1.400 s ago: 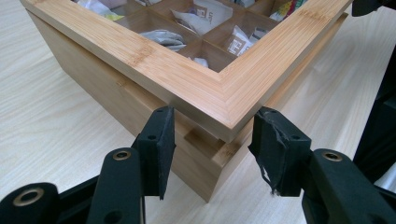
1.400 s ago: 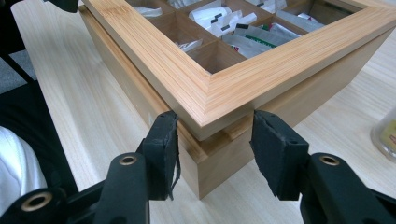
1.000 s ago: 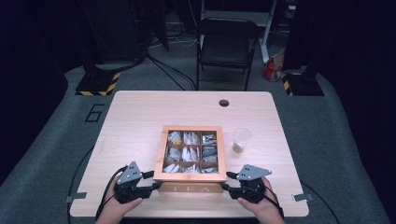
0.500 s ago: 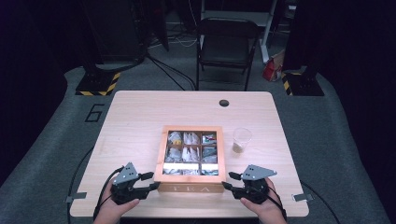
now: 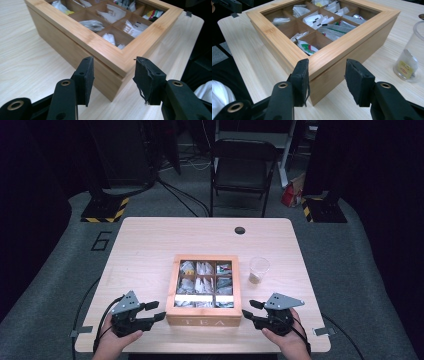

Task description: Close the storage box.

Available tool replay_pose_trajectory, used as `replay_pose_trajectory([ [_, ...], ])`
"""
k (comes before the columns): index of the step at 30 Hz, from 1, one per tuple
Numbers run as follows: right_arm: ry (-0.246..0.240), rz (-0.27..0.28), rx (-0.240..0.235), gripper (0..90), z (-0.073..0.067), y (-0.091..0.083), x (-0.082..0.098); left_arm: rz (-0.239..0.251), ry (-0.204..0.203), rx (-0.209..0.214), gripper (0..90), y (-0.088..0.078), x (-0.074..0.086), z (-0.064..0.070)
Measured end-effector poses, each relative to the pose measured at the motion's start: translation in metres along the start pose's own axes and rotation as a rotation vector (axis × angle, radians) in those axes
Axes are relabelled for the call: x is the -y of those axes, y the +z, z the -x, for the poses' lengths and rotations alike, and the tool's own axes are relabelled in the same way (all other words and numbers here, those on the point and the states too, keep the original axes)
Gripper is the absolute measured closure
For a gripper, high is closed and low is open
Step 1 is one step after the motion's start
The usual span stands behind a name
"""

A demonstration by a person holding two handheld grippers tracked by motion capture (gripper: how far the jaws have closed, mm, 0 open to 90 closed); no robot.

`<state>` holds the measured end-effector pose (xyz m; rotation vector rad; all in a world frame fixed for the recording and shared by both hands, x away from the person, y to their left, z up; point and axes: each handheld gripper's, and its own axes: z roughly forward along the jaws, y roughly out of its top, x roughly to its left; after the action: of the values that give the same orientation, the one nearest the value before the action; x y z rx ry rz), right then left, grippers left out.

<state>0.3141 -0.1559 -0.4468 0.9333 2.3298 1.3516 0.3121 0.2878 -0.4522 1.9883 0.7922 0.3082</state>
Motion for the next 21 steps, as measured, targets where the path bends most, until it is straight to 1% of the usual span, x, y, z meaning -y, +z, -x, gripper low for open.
replay_pose_trajectory([
  [1, 0.009, -0.002, 0.003, 52.9, 0.000, 0.000, 0.000, -0.006, -0.003, -0.006, 49.7, -0.002, -0.001, -0.002],
  [4, 0.014, -0.006, 0.011, 52.2, 0.003, 0.000, 0.001, 0.006, -0.021, -0.031, 49.7, -0.003, -0.001, -0.008],
  [6, 0.012, -0.006, 0.017, 51.5, 0.005, 0.001, 0.001, 0.003, -0.031, -0.036, 49.7, -0.004, -0.002, -0.012],
  [7, 0.015, -0.006, 0.025, 51.1, 0.006, 0.001, 0.001, 0.005, -0.033, -0.045, 49.7, -0.004, -0.001, -0.014],
  [8, 0.023, -0.011, 0.030, 51.1, 0.006, 0.001, 0.001, 0.010, -0.041, -0.047, 49.7, -0.003, -0.001, -0.015],
  [9, 0.022, -0.010, 0.034, 51.1, 0.007, 0.001, 0.001, 0.001, -0.044, -0.047, 49.6, -0.004, -0.001, -0.017],
  [11, 0.022, -0.009, 0.040, 50.7, 0.009, 0.001, 0.001, 0.002, -0.050, -0.052, 49.5, -0.004, -0.002, -0.019],
  [15, 0.016, -0.017, 0.059, 50.4, 0.014, 0.002, 0.001, 0.013, -0.057, -0.068, 49.4, -0.003, -0.004, -0.026],
  [17, 0.025, -0.021, 0.074, 49.4, 0.017, 0.003, 0.002, 0.022, -0.069, -0.078, 49.2, -0.001, -0.004, -0.029],
  [19, 0.023, -0.022, 0.087, 49.0, 0.020, 0.003, 0.004, 0.021, -0.073, -0.086, 49.0, 0.000, -0.004, -0.033],
  [20, 0.034, -0.024, 0.092, 48.8, 0.021, 0.003, 0.005, 0.021, -0.079, -0.093, 48.9, 0.002, -0.004, -0.034],
  [21, 0.031, -0.022, 0.096, 48.6, 0.024, 0.003, 0.006, 0.019, -0.080, -0.093, 48.9, 0.003, -0.004, -0.036],
])
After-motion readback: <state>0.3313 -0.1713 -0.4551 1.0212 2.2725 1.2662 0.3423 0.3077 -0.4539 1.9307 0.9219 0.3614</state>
